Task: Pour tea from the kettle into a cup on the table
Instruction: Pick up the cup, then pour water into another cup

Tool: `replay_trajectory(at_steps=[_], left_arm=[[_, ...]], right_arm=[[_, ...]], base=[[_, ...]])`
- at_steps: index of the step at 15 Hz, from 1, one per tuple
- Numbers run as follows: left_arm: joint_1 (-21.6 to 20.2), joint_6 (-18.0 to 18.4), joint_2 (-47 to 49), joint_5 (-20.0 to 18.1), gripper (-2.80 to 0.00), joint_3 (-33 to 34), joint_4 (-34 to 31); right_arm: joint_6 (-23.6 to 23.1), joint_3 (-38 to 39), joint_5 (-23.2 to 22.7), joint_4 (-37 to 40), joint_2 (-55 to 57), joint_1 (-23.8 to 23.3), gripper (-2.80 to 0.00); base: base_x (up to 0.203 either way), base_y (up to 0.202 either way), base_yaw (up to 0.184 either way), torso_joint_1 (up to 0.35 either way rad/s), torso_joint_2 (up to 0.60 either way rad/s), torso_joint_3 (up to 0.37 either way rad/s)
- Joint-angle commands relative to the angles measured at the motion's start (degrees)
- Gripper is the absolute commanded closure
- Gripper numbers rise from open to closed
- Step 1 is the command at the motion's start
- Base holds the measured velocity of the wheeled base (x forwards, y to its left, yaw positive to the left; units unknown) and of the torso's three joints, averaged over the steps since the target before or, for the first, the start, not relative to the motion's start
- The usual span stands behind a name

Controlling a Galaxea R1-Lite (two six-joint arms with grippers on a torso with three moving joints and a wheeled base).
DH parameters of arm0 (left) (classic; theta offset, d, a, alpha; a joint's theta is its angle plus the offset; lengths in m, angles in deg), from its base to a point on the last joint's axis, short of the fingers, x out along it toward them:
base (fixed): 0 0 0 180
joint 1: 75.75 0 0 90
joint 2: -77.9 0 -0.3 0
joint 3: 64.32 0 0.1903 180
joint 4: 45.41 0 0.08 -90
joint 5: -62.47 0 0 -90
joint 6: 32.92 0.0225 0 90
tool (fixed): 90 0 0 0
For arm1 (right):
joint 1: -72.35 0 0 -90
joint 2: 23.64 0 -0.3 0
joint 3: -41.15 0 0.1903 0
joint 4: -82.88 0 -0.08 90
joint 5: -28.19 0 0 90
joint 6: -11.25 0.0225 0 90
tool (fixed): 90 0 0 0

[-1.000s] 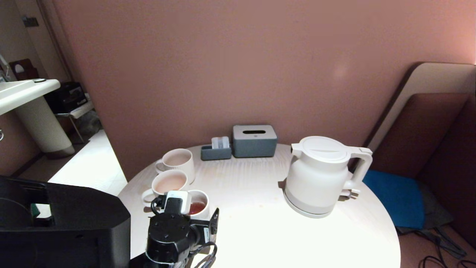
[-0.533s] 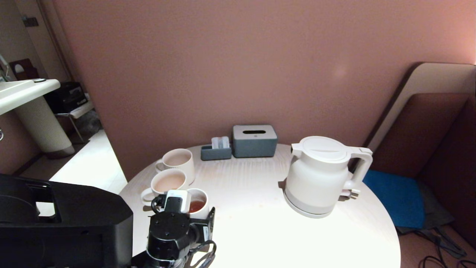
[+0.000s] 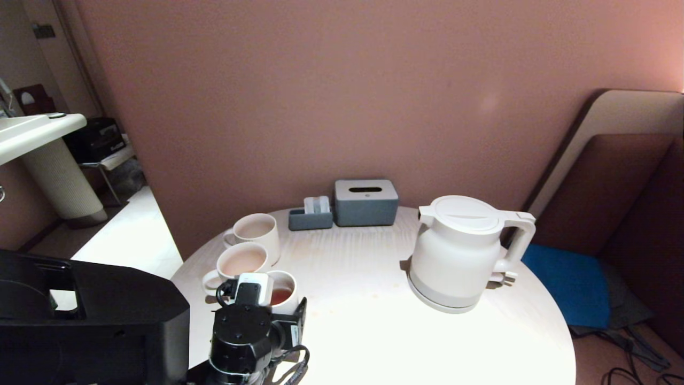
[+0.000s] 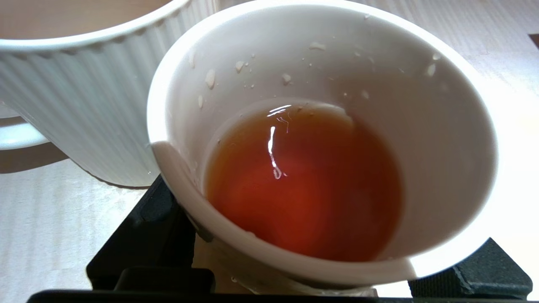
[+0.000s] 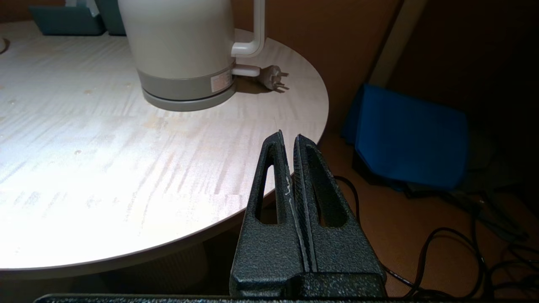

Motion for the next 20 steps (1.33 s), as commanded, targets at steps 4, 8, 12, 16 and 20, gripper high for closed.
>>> replay_trajectory(at_steps=[4,8,12,16,20], left_arm=[[0.2,-0.1,-7.1,-2.0,0.00,3.8,2.8],[0.3,-0.1,-9.7,-2.4,0.00,8.3,2.8],[0.3,-0.2,-12.5,-2.4,0.00,15.0,2.8],[0.2,0.1,-22.0,-2.4,0.00,18.1,1.8],[-0.8,3.3,-29.4,-2.4,0.00,18.2,-6.3]], right_arm=[[0.0,0.0,0.0,0.0,0.1,0.0,0.00],[0.0,0.0,0.0,0.0,0.1,0.0,0.00],[0.0,0.0,0.0,0.0,0.1,0.0,0.00],[0.0,0.0,0.0,0.0,0.1,0.0,0.00],[0.0,0.0,0.0,0.0,0.1,0.0,0.00]], base=[[0.000,0.000,0.000,0.000,0.00,0.000],[0.000,0.000,0.000,0.000,0.00,0.000],[0.000,0.000,0.000,0.000,0.00,0.000],[0.000,0.000,0.000,0.000,0.00,0.000],[0.000,0.000,0.000,0.000,0.00,0.000]])
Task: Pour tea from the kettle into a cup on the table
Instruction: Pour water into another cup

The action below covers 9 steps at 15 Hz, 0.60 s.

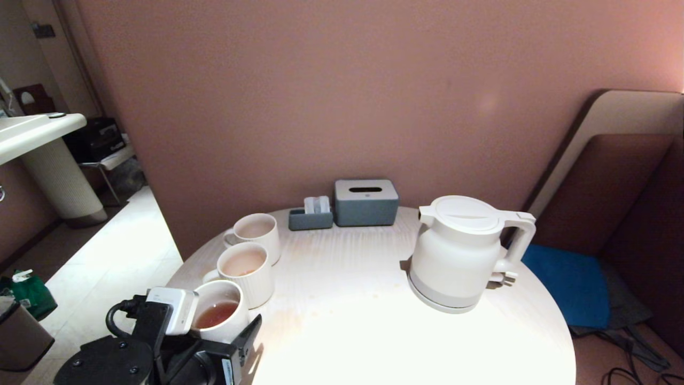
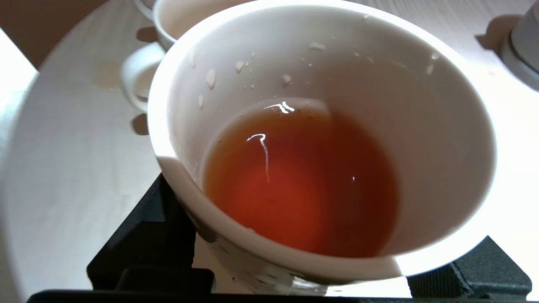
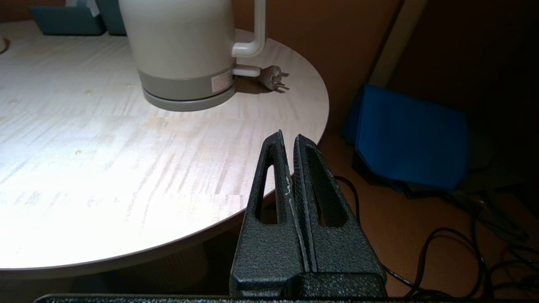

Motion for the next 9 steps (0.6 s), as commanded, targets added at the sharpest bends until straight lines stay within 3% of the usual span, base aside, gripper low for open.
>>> replay_trajectory(at_steps=[1,4,9], left_arm=[[-2.3,2.3,-4.1,0.2,0.00,0.1,-0.1],[-9.7,7.2,-5.2,-2.3,0.00,0.1,0.2],[-27.6,11.4,-5.2,-15.3,0.00,-2.9,-0.2]], right_arm=[[0.0,0.0,0.0,0.0,0.1,0.0,0.00],[0.0,0.0,0.0,0.0,0.1,0.0,0.00],[0.0,0.0,0.0,0.0,0.1,0.0,0.00]], base=[[0.000,0.000,0.000,0.000,0.00,0.000],[0.000,0.000,0.000,0.000,0.00,0.000],[0.000,0.000,0.000,0.000,0.00,0.000]])
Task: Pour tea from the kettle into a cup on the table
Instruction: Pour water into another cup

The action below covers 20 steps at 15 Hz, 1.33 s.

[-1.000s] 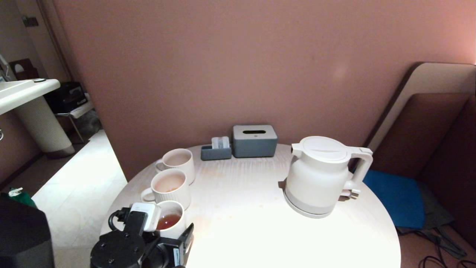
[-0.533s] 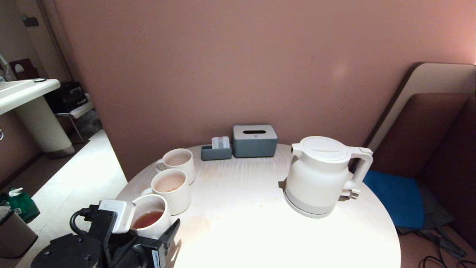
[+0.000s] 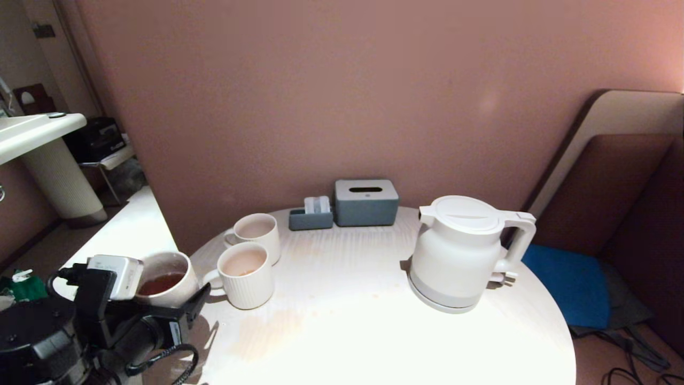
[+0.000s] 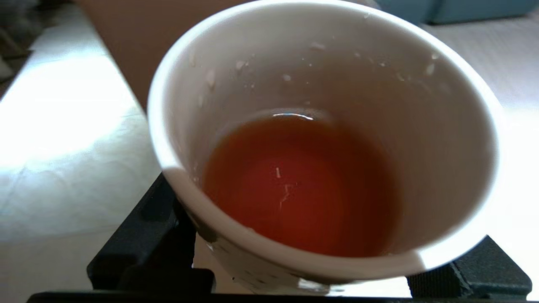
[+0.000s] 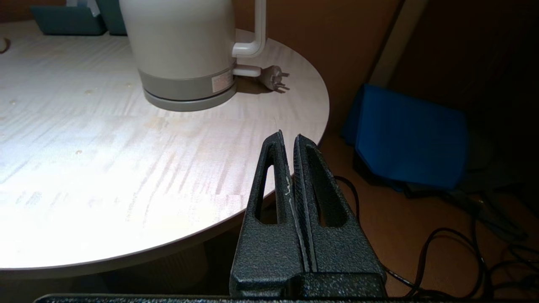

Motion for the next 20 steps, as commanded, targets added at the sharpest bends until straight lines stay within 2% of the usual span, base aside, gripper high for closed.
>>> replay_trajectory(at_steps=[1,4,9,15,20], left_arm=[[-7.8,1.1,2.4,-4.9,0.00,-3.1,0.5],[-12.6,4.8,7.9,-6.6,0.00,-11.6,0.7],[-13.8,11.8,16.3,-6.9,0.00,-23.0,0.3],[-13.8,13.8,22.2,-6.8,0.00,-25.6,0.6],[-13.9,19.1,23.5,-6.8,0.00,-30.3,0.2]], right_arm=[[0.0,0.0,0.0,0.0,0.1,0.0,0.00],[0.0,0.0,0.0,0.0,0.1,0.0,0.00],[0.0,0.0,0.0,0.0,0.1,0.0,0.00],[0.0,0.0,0.0,0.0,0.1,0.0,0.00],[0.0,0.0,0.0,0.0,0.1,0.0,0.00]], base=[[0.000,0.000,0.000,0.000,0.00,0.000],[0.000,0.000,0.000,0.000,0.00,0.000],[0.000,0.000,0.000,0.000,0.00,0.000],[0.000,0.000,0.000,0.000,0.00,0.000],[0.000,0.000,0.000,0.000,0.00,0.000]])
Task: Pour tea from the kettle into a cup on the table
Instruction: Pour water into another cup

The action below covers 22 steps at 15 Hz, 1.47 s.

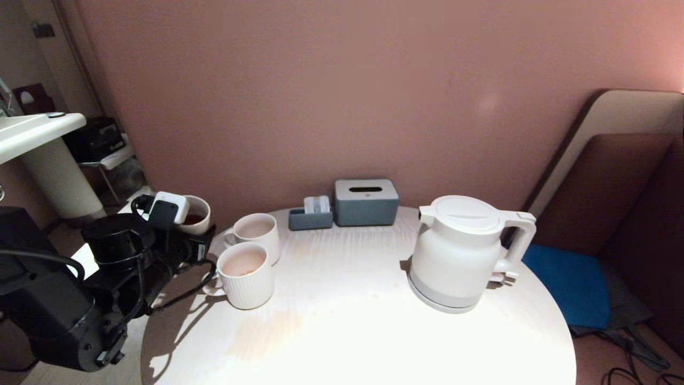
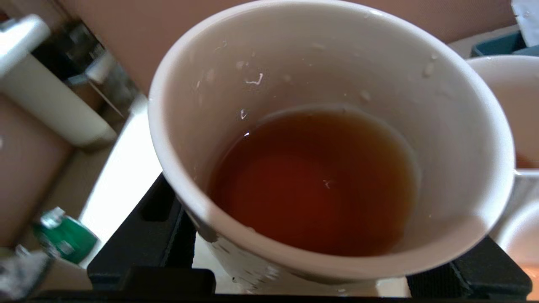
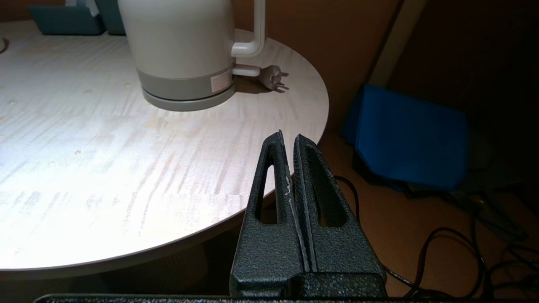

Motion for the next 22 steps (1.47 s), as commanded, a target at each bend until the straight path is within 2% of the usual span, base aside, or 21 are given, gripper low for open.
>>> replay_trajectory(at_steps=[1,6,9,11,13,14,17,22], left_arm=[[0.0,1.6,0.8,0.1,0.00,-1.9,0.4],[0.0,5.9,0.1,0.2,0.00,-3.0,0.5],[0.1,7.1,-0.5,0.1,0.00,-4.5,0.1],[0.2,7.6,-1.5,0.0,0.00,-6.9,-2.6],[0.4,8.9,-2.9,-1.0,0.00,-8.1,-5.6],[0.4,9.4,-3.1,-2.6,0.00,-7.8,-6.4],[0.5,12.2,-3.0,-5.7,0.00,-7.2,-6.6],[0.5,16.9,-2.6,-5.7,0.00,-5.1,-6.8]], right_arm=[[0.0,0.0,0.0,0.0,0.1,0.0,0.00],[0.0,0.0,0.0,0.0,0.1,0.0,0.00],[0.0,0.0,0.0,0.0,0.1,0.0,0.00],[0.0,0.0,0.0,0.0,0.1,0.0,0.00],[0.0,0.0,0.0,0.0,0.1,0.0,0.00],[0.0,0.0,0.0,0.0,0.1,0.0,0.00],[0.0,0.0,0.0,0.0,0.1,0.0,0.00],[0.0,0.0,0.0,0.0,0.1,0.0,0.00]], base=[[0.000,0.000,0.000,0.000,0.00,0.000],[0.000,0.000,0.000,0.000,0.00,0.000],[0.000,0.000,0.000,0.000,0.00,0.000],[0.000,0.000,0.000,0.000,0.00,0.000],[0.000,0.000,0.000,0.000,0.00,0.000],[0.000,0.000,0.000,0.000,0.00,0.000],[0.000,0.000,0.000,0.000,0.00,0.000],[0.000,0.000,0.000,0.000,0.00,0.000]])
